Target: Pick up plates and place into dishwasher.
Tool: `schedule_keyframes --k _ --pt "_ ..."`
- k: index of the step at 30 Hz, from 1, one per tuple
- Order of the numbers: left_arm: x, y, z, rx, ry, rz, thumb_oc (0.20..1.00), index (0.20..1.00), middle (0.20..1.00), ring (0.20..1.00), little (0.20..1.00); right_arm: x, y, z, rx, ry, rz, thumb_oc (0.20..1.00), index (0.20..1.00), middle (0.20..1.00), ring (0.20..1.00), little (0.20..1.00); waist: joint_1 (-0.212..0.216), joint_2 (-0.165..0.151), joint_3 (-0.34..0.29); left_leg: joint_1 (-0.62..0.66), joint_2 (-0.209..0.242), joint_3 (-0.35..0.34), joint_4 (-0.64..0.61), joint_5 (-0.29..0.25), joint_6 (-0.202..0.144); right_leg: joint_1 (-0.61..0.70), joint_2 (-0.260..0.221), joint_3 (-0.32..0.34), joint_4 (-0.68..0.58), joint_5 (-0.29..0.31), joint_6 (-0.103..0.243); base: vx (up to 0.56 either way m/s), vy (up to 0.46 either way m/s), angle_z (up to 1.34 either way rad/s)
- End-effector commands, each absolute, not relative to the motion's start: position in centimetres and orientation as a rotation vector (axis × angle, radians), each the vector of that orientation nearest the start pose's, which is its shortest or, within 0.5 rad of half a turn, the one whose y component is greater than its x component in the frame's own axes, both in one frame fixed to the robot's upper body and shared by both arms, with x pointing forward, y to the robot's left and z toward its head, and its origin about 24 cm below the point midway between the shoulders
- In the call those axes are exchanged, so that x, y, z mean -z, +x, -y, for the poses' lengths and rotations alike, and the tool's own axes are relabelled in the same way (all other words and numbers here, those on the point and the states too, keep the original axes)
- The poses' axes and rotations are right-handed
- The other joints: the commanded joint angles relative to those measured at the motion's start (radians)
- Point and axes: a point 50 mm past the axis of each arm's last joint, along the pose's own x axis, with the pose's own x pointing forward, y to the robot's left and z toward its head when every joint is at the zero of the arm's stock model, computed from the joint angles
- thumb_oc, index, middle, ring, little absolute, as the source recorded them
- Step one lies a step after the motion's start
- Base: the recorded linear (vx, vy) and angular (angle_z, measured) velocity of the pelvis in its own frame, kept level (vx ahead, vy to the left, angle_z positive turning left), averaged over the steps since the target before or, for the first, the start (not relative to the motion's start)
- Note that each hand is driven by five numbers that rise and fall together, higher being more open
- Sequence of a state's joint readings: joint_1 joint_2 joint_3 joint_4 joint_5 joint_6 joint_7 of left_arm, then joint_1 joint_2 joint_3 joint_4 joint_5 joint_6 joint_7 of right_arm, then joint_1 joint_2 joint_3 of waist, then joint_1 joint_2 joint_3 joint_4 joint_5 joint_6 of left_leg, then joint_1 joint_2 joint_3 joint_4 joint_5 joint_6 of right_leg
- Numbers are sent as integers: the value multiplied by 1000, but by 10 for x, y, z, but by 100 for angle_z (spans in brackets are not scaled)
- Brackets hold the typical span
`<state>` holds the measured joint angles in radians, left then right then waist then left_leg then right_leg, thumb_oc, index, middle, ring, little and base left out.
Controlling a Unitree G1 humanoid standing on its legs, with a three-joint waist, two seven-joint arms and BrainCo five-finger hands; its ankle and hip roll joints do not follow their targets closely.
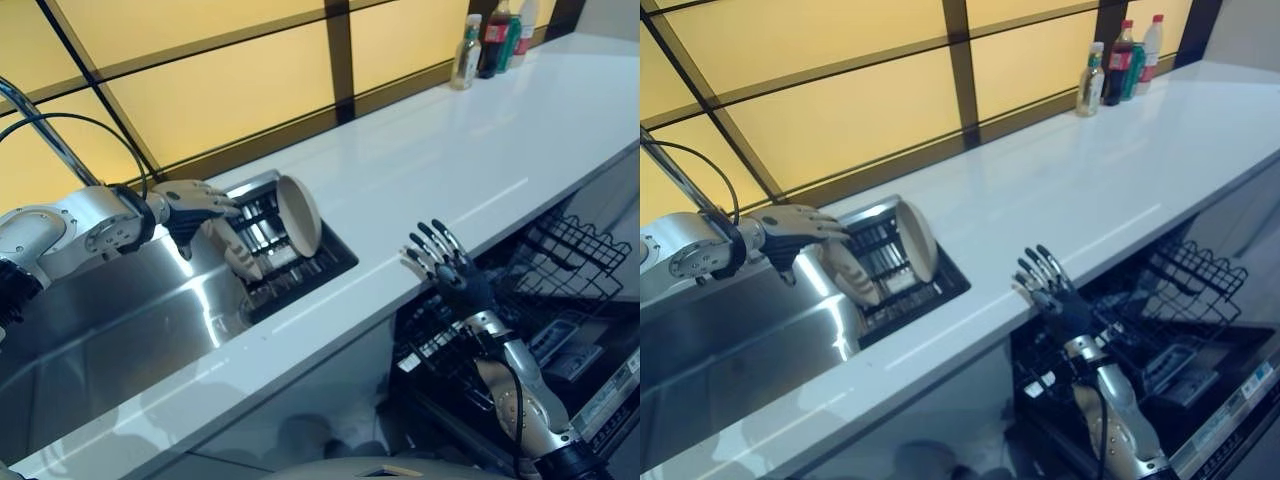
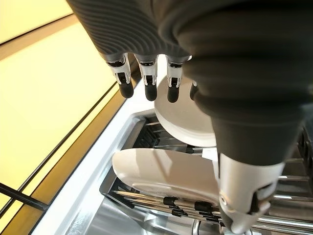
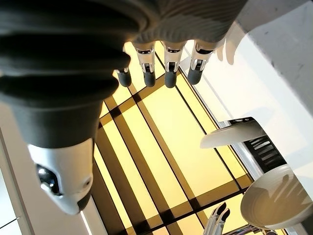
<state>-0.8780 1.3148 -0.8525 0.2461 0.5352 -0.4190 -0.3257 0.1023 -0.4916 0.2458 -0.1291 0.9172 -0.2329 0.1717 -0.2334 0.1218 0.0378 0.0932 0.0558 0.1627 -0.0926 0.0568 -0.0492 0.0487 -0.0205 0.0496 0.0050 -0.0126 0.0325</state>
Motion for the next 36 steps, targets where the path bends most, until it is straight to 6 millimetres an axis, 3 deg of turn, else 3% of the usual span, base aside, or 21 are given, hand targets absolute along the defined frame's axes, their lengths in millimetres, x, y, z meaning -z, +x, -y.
schedule_keyframes --k 1,9,15,20,29,36 --pt "-197 318 -277 677 2102 -97 1000 1000 1000 1000 1000 -91 229 179 -382 482 237 1000 1000 1000 1000 1000 -10 -36 -17 13 -28 12 9 -78 59 -52 -46 34 18 32 126 0 0 0" --pt "-182 313 -292 700 2194 -194 1000 1000 1000 1000 1000 -90 228 181 -380 482 227 1000 1000 1000 1000 1000 -16 -34 -10 13 -28 19 10 -75 60 -53 -43 31 18 33 124 0 0 0" --pt "-182 314 -294 664 2247 -72 1000 1000 1000 1000 1000 -88 225 184 -375 483 216 1000 1000 1000 1000 1000 -18 -38 -11 13 -28 21 11 -75 58 -51 -43 29 14 34 121 11 -1 0" --pt "-168 312 -298 664 2270 -11 1000 1000 1000 1000 1000 -86 225 183 -373 486 207 1000 1000 1000 1000 1000 -18 -44 -13 14 -28 24 11 -77 59 -51 -43 26 13 34 121 25 -7 -1" --pt "-145 304 -298 726 2237 -49 1000 1000 1000 1000 1000 -86 225 182 -375 491 199 1000 1000 1000 1000 1000 -19 -45 -6 20 -24 28 14 -74 60 -50 -40 26 24 27 119 3 -1 0" --pt "-143 303 -303 661 2315 51 1000 1000 1000 1000 1000 -84 223 183 -378 491 187 1000 1000 1000 1000 1000 -22 -47 -6 21 -22 30 12 -71 58 -47 -39 25 21 28 118 12 0 -3"
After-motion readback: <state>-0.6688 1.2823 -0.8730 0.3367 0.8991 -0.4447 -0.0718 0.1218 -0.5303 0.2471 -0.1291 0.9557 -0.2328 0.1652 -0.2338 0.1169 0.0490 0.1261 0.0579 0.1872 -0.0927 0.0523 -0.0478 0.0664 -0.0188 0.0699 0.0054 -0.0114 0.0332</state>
